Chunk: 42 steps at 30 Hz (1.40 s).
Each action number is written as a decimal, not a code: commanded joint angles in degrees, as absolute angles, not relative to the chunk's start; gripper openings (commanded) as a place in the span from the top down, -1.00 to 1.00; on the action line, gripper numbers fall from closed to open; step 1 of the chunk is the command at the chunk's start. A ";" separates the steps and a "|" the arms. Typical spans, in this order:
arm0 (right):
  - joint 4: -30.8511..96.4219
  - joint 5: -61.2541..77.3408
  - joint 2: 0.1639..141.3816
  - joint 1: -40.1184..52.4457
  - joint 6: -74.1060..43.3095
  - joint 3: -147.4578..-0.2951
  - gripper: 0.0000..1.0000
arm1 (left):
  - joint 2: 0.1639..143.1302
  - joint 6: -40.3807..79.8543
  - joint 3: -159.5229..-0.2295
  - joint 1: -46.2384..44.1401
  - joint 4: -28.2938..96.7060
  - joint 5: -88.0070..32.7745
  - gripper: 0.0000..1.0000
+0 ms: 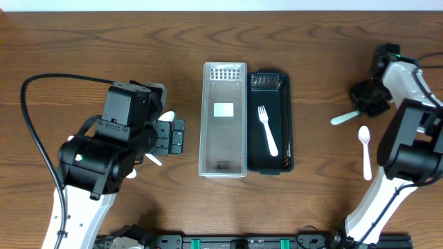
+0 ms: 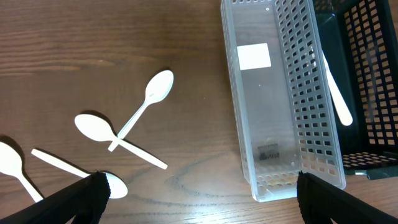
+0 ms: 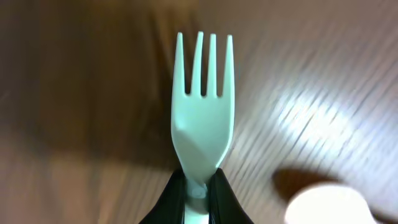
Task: Pack container
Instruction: 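Place the fork into the black basket beside the first fork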
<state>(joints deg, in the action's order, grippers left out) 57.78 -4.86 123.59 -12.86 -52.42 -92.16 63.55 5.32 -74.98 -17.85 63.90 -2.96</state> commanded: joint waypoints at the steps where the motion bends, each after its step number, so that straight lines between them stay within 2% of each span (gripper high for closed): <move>1: 59.88 -4.03 116.38 -7.90 -44.12 -97.86 0.97 | 63.66 4.99 -75.59 -17.72 64.03 -2.31 -0.96; 9: 62.87 0.19 102.96 8.43 -33.91 -104.36 0.98 | 63.66 4.99 -75.59 -17.72 64.03 -2.31 -0.96; 14: 64.03 -0.01 102.10 18.83 -31.18 -103.77 0.97 | 63.66 4.99 -75.59 -17.72 64.07 -2.31 -0.96; 19: 63.64 -0.62 105.23 23.86 -31.16 -99.00 0.96 | 63.66 4.99 -75.59 -17.72 64.71 -2.31 -0.96; 24: 60.36 -0.60 108.77 25.32 -29.50 -91.55 0.86 | 63.66 4.97 -75.59 -17.72 65.98 -2.31 -0.96; 26: 59.59 -0.60 109.91 25.32 -29.50 -89.60 0.71 | 63.66 4.97 -75.59 -17.72 65.95 -2.31 -0.96; 31: 58.87 -0.58 110.72 25.41 -26.41 -88.16 -0.19 | 63.66 4.97 -75.59 -17.69 65.73 -2.31 -0.96; 32: 58.98 -0.58 110.26 25.47 -25.67 -88.51 -0.27 | 63.66 4.97 -75.59 -17.69 65.73 -2.31 -0.96; 38: 65.71 -0.75 106.56 24.12 -23.00 -96.62 -0.32 | 63.66 4.97 -75.59 -17.69 65.73 -2.28 -0.96; 42: 70.61 -1.69 100.62 18.96 -21.91 -102.41 -0.32 | 63.66 4.97 -75.59 -17.69 65.73 -2.28 -0.96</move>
<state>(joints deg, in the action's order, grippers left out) 69.19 0.05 107.70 23.05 -24.32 -97.84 63.55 5.32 -74.98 -17.85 65.63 -2.96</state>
